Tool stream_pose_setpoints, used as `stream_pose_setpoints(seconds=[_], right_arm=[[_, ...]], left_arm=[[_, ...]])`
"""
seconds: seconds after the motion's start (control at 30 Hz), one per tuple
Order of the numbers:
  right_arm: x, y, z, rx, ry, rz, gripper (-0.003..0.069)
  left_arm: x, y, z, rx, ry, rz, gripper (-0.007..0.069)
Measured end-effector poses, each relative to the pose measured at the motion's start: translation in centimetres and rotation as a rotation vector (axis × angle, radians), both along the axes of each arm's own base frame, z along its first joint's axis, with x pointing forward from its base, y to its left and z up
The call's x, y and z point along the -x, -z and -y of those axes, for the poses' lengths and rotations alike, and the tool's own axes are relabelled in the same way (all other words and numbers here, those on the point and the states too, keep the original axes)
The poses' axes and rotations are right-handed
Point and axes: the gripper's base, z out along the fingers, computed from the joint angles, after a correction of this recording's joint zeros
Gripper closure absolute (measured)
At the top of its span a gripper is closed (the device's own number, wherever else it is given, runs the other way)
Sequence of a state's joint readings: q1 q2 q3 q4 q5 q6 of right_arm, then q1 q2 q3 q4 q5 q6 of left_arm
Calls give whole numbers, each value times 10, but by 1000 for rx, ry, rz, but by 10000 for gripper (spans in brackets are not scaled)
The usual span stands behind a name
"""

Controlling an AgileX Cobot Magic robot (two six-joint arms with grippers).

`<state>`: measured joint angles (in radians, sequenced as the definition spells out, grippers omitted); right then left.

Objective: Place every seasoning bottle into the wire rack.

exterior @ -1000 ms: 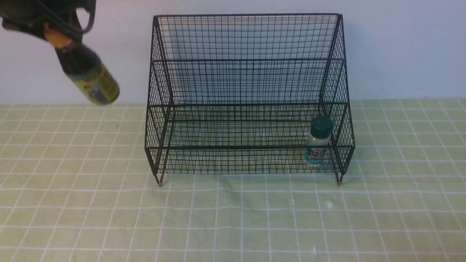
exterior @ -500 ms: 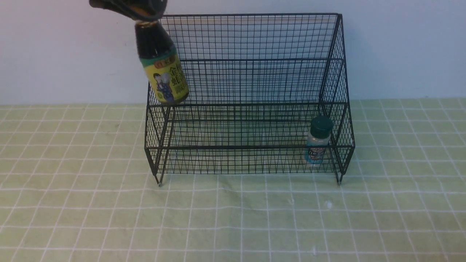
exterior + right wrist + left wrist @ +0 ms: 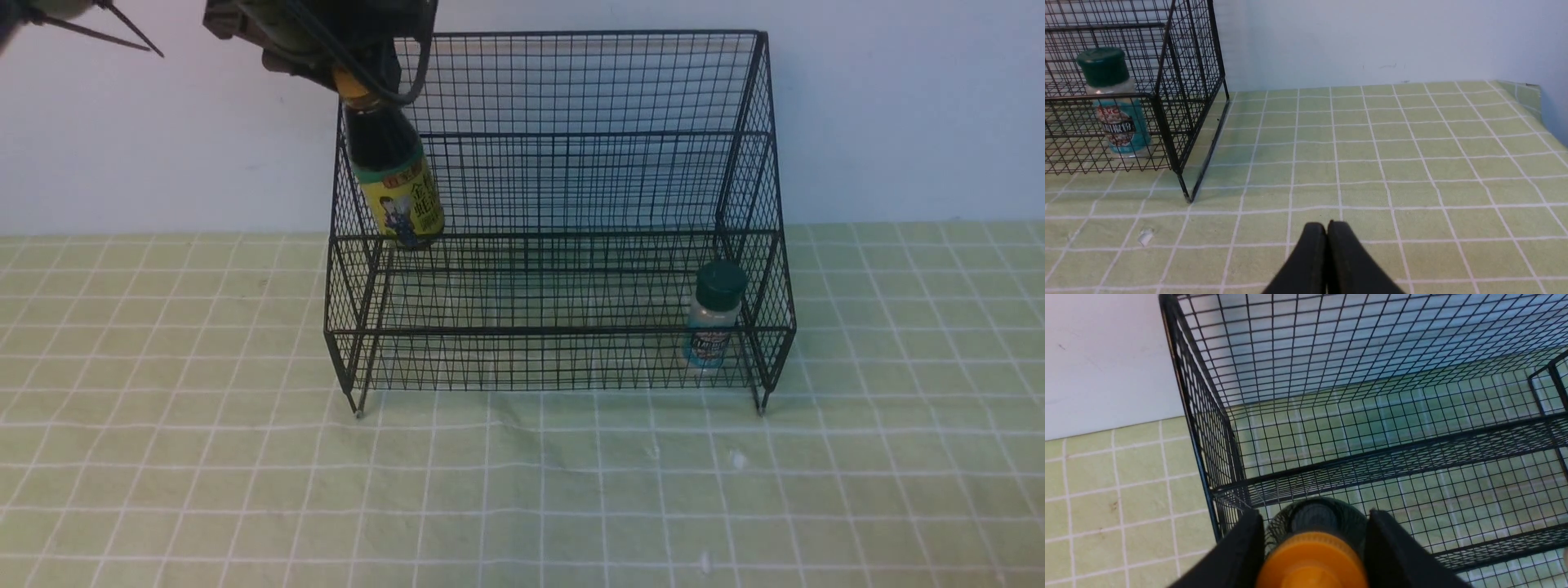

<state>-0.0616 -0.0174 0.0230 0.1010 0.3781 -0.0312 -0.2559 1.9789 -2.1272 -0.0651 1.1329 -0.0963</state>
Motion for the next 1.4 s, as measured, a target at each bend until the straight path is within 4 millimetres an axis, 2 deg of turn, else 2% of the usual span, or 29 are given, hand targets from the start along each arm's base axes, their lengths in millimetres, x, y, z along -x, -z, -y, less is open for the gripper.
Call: stream_pose_setpoints(seconds=[0.17,0.37,0.6,0.83,1.03,1.1,1.2,1.23,1.27,1.4], right_arm=[[0,0,0,0,0,0,672],[0,0,0,0,0,0,672],[0,0,0,0,0,0,672],[0,0,0,0,0,0,672],[0,0,0,0,0,0,672],[0,0,0,0,0,0,672],[0,0,0,0,0,0,672],[0,0,0,0,0,0,672],[0,0,0,0,0,0,672],[0,0,0,0,0,0,672]], left_arm=[[-12,32,5,-53,71,-86,337],[-18,54,7,-100,122,-157,337],[-19,60,13,-131,162,-163,327],[-16,61,30,-130,205,-147,204],[-13,63,31,-151,210,-174,209],[-10,55,29,-174,207,-162,237],[0,27,21,-203,189,-97,304],[1,25,21,-205,187,-92,310],[9,6,16,-205,162,-46,365],[43,-51,3,-172,119,81,548]])
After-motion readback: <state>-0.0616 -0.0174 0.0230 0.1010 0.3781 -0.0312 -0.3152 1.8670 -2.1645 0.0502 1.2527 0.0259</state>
